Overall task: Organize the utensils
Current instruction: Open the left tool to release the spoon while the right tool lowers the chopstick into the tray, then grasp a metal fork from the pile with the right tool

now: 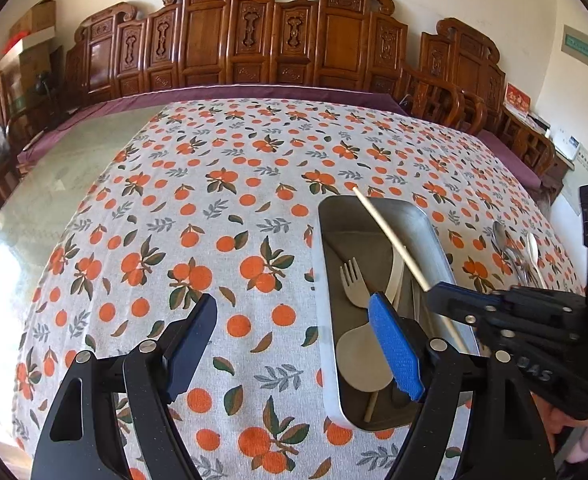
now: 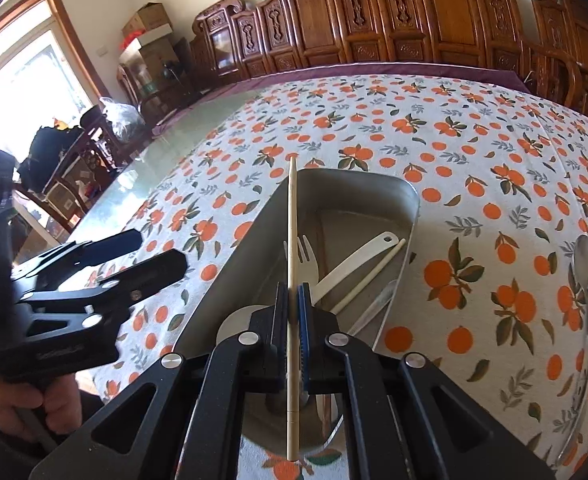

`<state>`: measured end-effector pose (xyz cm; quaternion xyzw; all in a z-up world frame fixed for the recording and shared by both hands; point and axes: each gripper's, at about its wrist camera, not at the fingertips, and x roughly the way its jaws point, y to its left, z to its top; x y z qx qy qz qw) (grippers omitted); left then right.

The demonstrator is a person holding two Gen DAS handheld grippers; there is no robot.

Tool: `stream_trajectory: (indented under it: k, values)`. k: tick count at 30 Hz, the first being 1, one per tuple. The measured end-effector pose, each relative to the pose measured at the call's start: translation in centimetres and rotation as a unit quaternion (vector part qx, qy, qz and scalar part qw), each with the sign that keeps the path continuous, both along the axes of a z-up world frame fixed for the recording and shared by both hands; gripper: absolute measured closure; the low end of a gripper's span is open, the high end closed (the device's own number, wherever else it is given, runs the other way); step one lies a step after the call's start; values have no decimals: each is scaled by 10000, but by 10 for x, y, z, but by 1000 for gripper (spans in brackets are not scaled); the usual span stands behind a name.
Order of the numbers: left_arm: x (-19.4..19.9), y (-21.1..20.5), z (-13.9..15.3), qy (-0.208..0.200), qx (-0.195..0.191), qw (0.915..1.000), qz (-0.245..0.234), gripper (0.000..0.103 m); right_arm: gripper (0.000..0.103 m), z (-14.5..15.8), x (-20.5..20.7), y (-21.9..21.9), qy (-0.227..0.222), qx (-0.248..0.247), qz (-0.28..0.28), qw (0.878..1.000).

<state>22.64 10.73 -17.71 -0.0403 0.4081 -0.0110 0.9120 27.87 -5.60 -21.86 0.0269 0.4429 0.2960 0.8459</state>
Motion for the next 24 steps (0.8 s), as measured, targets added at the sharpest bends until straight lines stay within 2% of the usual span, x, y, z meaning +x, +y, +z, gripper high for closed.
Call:
stream_trajectory:
  k: [9, 11, 15, 19, 24]
  values:
    - [0, -3, 1, -4, 31, 10000, -56, 28, 97, -19, 10, 6, 197, -60, -79, 9998]
    - [0, -5, 1, -5, 25, 10000, -63, 28, 93, -20, 10, 5, 179, -90, -101, 9997]
    - [0, -9, 1, -8, -8, 9999, -102, 28, 93, -17, 11, -2, 132, 110, -39, 9998]
    - [0, -15, 3, -57, -25, 9999, -156, 28, 93, -8, 9, -13, -67, 130, 28, 9999]
    - [1, -27, 4, -64, -46, 9996, -274, 28, 93, 3, 1, -49, -380, -70, -32, 9992]
